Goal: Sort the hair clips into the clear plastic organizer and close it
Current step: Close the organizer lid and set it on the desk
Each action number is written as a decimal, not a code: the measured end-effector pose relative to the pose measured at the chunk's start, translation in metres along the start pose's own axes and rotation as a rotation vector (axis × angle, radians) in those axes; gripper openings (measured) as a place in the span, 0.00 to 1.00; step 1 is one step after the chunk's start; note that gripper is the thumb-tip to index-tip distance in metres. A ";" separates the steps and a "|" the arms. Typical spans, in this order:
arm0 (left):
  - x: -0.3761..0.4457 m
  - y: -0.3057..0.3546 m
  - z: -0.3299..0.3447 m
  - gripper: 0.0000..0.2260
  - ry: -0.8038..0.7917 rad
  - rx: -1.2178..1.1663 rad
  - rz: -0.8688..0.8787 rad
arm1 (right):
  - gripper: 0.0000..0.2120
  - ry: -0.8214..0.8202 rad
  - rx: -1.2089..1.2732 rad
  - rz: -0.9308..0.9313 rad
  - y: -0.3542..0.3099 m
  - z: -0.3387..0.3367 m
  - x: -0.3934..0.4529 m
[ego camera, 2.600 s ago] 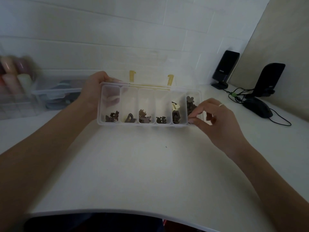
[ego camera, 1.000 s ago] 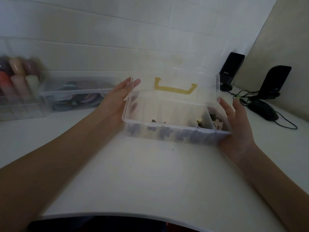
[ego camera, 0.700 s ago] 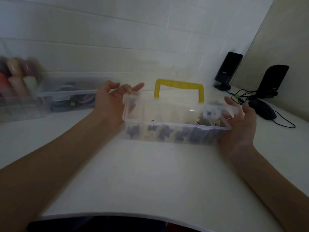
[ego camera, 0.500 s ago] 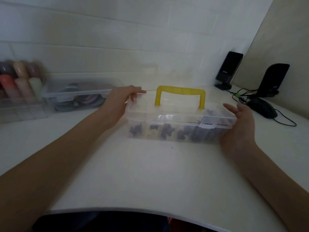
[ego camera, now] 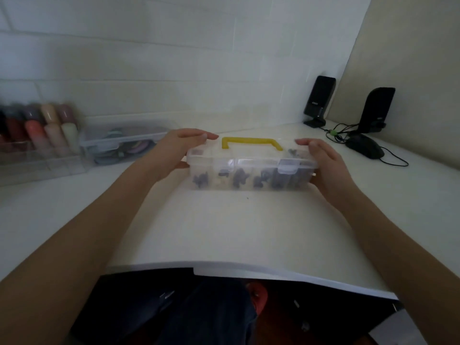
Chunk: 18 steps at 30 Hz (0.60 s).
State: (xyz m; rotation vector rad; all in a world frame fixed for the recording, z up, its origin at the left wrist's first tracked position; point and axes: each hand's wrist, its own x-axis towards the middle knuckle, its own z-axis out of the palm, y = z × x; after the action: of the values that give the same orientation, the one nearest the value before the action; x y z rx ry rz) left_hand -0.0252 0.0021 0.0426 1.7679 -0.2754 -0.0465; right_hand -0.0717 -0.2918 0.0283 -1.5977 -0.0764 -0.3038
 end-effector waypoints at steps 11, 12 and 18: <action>-0.036 -0.016 0.005 0.48 0.085 0.484 0.160 | 0.26 0.052 -0.336 -0.160 0.007 0.013 -0.035; -0.038 -0.019 0.008 0.46 0.114 0.429 0.170 | 0.26 0.061 -0.350 -0.171 0.008 0.013 -0.036; -0.039 -0.026 0.021 0.36 0.222 0.247 0.180 | 0.26 0.073 -0.323 -0.197 0.009 0.016 -0.039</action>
State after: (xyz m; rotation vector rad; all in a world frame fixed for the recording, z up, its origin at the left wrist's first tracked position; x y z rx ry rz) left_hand -0.0625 -0.0050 0.0087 1.9661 -0.2862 0.3241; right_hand -0.1044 -0.2711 0.0104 -1.9013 -0.1348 -0.5493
